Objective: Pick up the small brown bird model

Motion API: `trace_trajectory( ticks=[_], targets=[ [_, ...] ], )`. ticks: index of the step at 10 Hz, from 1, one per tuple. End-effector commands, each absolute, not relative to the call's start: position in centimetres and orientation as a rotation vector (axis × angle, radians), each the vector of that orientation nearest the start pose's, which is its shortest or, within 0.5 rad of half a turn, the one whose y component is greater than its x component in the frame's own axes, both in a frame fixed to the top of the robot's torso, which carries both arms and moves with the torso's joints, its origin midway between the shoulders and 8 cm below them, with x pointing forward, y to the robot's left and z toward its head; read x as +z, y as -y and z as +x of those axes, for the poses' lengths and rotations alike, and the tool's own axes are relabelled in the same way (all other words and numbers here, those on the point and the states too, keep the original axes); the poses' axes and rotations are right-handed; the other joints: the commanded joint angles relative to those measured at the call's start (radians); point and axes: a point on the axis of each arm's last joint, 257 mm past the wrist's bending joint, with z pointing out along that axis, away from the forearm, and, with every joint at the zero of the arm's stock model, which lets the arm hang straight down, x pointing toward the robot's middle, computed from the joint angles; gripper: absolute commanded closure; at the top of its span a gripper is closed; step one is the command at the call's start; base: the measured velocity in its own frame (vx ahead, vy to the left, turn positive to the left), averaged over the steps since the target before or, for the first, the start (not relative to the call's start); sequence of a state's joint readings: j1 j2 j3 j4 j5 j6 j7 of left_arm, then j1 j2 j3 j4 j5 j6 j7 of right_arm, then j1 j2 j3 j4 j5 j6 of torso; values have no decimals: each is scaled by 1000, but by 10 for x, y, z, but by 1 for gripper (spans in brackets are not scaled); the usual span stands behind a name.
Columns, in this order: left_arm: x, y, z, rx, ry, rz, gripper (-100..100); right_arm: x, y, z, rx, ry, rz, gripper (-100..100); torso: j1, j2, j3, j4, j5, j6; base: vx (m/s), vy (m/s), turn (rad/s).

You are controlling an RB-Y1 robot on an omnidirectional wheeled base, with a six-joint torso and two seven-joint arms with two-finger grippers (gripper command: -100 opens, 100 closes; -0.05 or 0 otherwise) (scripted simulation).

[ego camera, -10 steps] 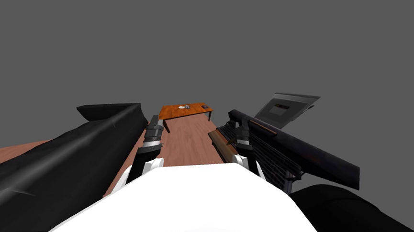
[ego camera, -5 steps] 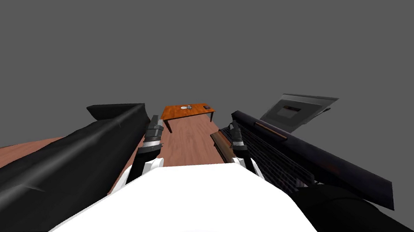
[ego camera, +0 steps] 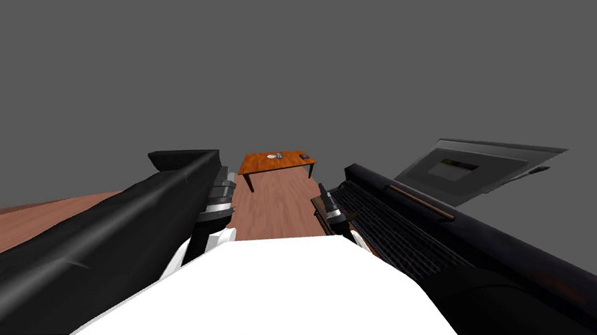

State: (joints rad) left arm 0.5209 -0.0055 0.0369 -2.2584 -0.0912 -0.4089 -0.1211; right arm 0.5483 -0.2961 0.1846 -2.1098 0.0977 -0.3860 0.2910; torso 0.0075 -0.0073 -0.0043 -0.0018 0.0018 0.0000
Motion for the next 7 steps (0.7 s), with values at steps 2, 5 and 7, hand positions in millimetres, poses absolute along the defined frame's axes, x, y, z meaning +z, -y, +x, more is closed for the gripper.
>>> trace_trajectory(
  ticks=[2, 5, 7],
  targets=[
    [-11, -291, 359, -1055, -778, -654, 0, -152, 177, 367, 1013, -1324, 383, -100, -2, 2, 1, 0, 0, 0, 71, 57, 59],
    [-11, -291, 359, -1055, -778, -654, 0, -192, 150, 353, 980, -1442, 284, -100, -3, 2, 1, 0, -1, 0, 92, 58, 84],
    [-11, -291, 360, -1055, -778, -654, 0, -233, 129, 335, 937, -1558, 168, -100, -2, 1, 1, 0, 0, 0, 126, 83, 142]
  ],
)
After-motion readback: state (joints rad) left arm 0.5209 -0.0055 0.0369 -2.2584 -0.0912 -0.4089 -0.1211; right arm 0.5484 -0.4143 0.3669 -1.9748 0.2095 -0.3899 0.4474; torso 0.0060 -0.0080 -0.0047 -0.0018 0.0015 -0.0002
